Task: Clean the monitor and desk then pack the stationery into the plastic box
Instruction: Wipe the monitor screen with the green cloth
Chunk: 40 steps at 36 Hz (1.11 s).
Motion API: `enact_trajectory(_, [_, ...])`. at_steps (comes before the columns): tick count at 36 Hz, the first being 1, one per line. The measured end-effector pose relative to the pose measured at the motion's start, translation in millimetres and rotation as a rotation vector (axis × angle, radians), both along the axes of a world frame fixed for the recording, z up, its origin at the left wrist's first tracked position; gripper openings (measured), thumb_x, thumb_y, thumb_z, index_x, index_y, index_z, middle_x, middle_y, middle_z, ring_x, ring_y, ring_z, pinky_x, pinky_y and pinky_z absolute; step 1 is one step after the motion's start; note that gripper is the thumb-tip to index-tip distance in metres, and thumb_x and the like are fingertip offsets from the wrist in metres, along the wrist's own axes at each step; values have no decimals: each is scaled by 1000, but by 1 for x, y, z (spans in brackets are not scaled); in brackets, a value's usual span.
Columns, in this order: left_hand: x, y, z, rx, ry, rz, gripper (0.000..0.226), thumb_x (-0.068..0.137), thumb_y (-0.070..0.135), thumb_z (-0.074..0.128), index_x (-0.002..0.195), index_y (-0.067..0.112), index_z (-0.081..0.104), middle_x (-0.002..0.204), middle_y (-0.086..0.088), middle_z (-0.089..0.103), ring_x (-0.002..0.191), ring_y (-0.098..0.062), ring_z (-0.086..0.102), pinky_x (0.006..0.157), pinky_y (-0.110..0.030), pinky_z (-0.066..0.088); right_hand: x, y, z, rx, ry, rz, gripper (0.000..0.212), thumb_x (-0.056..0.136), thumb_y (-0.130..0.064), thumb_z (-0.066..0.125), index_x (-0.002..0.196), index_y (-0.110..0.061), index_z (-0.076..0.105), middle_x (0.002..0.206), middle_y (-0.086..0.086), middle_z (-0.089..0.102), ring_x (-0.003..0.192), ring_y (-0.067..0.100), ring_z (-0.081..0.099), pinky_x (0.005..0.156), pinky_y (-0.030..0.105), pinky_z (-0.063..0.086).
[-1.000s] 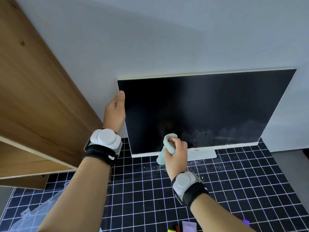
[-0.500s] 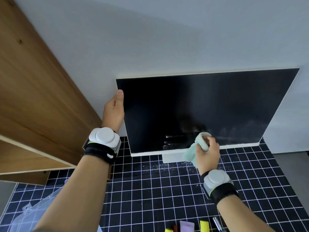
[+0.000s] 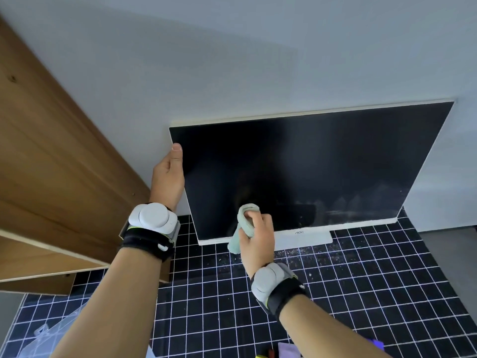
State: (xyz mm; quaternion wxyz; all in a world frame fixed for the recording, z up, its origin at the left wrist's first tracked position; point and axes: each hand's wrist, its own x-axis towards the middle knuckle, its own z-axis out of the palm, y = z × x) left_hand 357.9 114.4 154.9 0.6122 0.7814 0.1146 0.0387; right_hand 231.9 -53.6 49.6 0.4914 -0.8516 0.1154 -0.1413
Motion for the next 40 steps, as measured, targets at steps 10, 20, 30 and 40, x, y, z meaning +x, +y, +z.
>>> enact_trajectory(10, [-3,-4,3,34,-56,3,95,72,93,36,127,21,67,127,4,68,123,-13,59,110,-41,43,-1,-46,-6,-31,52,-116,36,84,-1,65,116,-17,59,108,-4,44,88,16,54,75,24,45])
enact_trajectory(20, [-1,-3,2,13,-69,-5,86,76,89,39,122,23,69,122,8,70,120,-10,60,110,-41,44,-2,-113,-5,-35,90,-313,30,83,-1,64,112,-10,60,106,3,47,79,19,51,72,30,42])
enact_trajectory(30, [-1,-3,1,22,-47,-3,94,73,93,36,127,23,66,128,4,67,124,-14,58,110,-42,43,-16,-54,5,-37,-20,-72,36,79,-1,70,111,-15,61,106,-5,45,85,14,53,73,24,42])
enact_trajectory(40, [-1,-4,2,6,-53,5,91,71,94,39,123,26,69,125,8,68,122,-12,60,110,-42,44,-3,4,-7,-86,-28,101,44,78,2,67,115,-19,61,105,-3,49,94,21,54,81,34,53])
